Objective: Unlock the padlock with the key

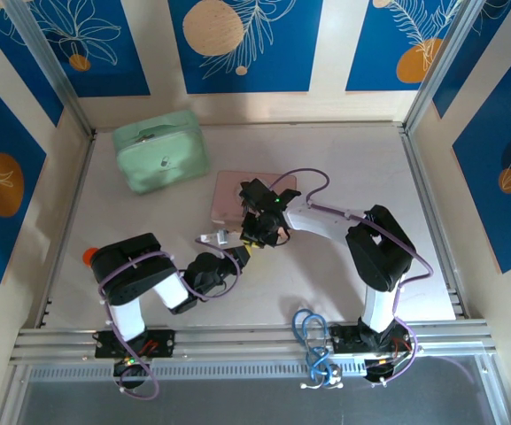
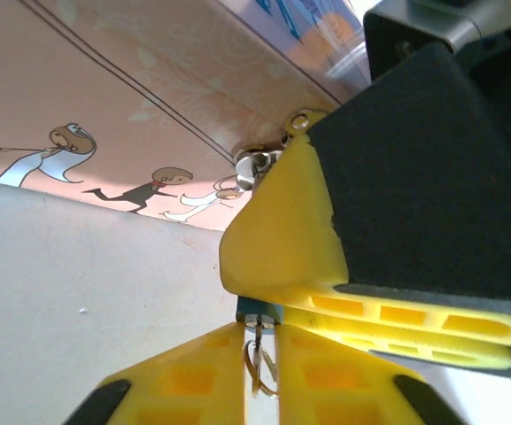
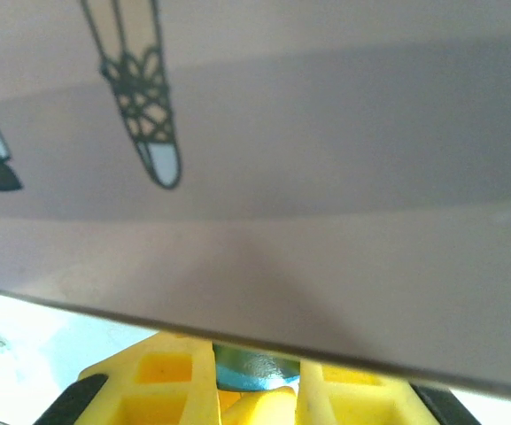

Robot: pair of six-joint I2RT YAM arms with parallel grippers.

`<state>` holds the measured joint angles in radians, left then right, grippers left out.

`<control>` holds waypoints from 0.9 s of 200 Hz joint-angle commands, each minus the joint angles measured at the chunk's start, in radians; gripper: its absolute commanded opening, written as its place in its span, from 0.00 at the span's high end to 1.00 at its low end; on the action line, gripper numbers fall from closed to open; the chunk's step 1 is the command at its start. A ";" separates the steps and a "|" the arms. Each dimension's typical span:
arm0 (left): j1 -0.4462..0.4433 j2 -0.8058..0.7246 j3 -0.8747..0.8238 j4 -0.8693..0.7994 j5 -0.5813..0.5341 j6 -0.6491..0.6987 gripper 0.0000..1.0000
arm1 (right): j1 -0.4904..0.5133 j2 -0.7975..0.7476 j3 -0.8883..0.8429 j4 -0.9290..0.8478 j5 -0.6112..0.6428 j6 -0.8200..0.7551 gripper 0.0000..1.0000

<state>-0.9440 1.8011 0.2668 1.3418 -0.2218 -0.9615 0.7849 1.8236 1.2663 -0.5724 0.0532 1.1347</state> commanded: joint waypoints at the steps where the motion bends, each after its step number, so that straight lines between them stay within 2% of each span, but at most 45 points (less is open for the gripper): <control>1: 0.005 0.013 0.021 0.066 0.002 0.024 0.81 | 0.006 0.019 0.022 -0.043 -0.052 0.016 1.00; 8: 0.005 0.015 0.024 0.066 -0.001 0.030 0.81 | 0.007 0.020 0.027 -0.050 -0.053 0.016 1.00; 40: 0.008 0.034 0.041 0.066 0.007 0.050 0.98 | 0.008 0.035 0.053 -0.087 -0.062 0.020 1.00; 82: 0.007 0.053 0.040 0.066 -0.020 0.084 1.00 | 0.008 0.055 0.072 -0.122 -0.076 0.028 1.00; 116: -0.033 0.016 0.026 0.009 -0.098 0.239 1.00 | 0.005 0.060 0.099 -0.168 -0.078 0.034 1.00; 149: -0.127 -0.120 0.136 -0.393 -0.276 0.444 1.00 | 0.002 0.080 0.145 -0.208 -0.113 0.030 1.00; 165: -0.158 -0.113 0.144 -0.371 -0.339 0.528 1.00 | 0.004 0.097 0.168 -0.224 -0.125 0.030 1.00; 180: -0.210 -0.107 0.190 -0.451 -0.485 0.622 1.00 | 0.003 0.113 0.184 -0.240 -0.135 0.030 1.00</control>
<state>-1.0805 1.7096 0.3756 1.0168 -0.5098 -0.5598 0.7708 1.9011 1.4071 -0.7616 0.0406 1.1465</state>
